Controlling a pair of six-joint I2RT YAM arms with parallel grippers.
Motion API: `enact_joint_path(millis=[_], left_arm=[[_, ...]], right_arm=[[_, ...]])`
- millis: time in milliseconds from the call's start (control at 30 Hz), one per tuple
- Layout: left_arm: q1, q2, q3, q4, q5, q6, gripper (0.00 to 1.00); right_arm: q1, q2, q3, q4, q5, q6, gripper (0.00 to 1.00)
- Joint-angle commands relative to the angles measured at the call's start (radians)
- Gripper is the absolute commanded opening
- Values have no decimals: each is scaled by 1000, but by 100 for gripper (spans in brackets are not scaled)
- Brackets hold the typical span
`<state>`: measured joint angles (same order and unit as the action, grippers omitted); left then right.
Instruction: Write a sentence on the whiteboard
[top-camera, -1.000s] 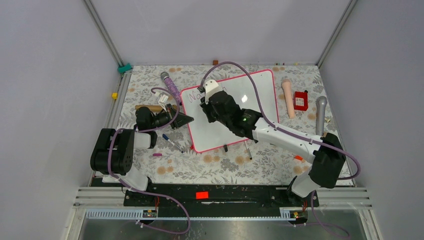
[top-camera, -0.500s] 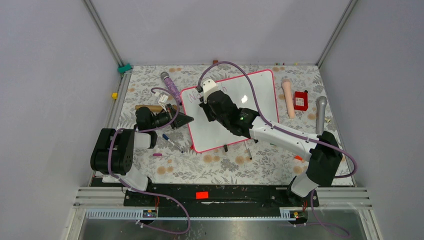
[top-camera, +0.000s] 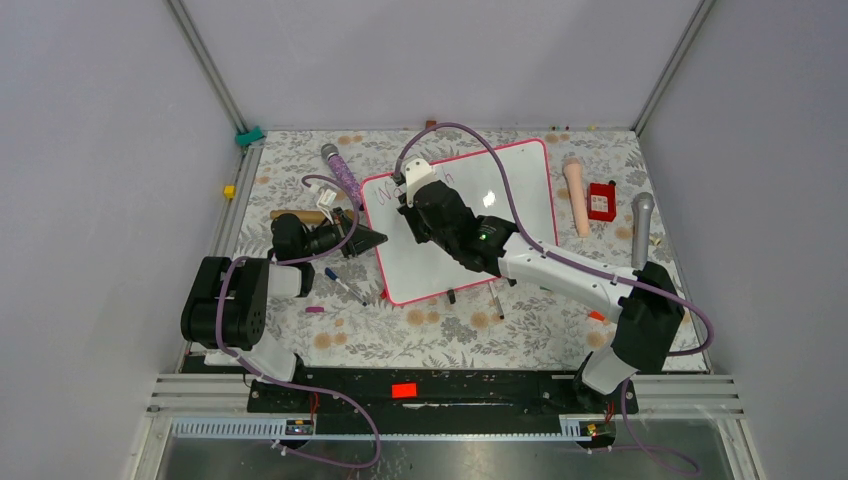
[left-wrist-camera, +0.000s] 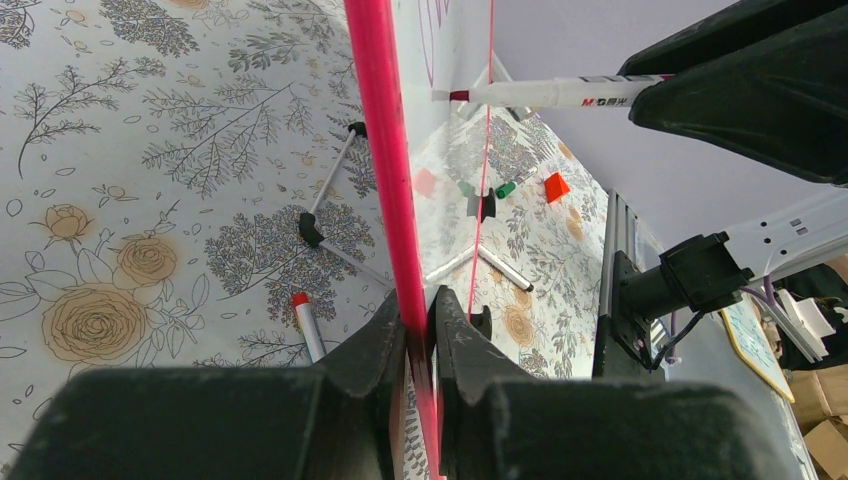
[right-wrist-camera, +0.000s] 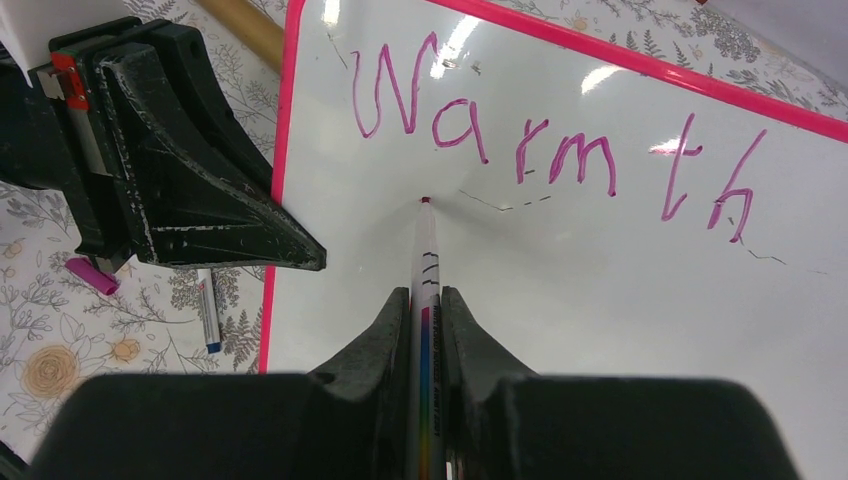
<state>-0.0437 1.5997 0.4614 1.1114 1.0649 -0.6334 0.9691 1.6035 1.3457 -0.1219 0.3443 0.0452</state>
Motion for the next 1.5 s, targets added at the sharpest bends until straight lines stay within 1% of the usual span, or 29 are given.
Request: enact_joint_path(millis=[0, 33, 200, 367, 533, 733, 1467], left_arm=[[13, 13, -7, 48, -92, 110, 0], [13, 14, -7, 48, -92, 110, 0], [13, 14, -8, 48, -92, 111, 0], [13, 15, -7, 47, -91, 109, 0], [13, 14, -7, 47, -92, 111, 0], [13, 14, -7, 48, -91, 111, 0], [13, 13, -10, 57, -89, 109, 0]], right_arm=[[6, 9, 43, 15, -36, 1, 0], [5, 9, 43, 15, -44, -1, 0], [6, -6, 34, 15, 14, -16, 0], [5, -91, -28, 73, -80, -18, 0], [6, -139, -58, 78, -108, -16, 0], [6, -124, -61, 49, -70, -18, 0], [5, -34, -33, 41, -14, -34, 0]])
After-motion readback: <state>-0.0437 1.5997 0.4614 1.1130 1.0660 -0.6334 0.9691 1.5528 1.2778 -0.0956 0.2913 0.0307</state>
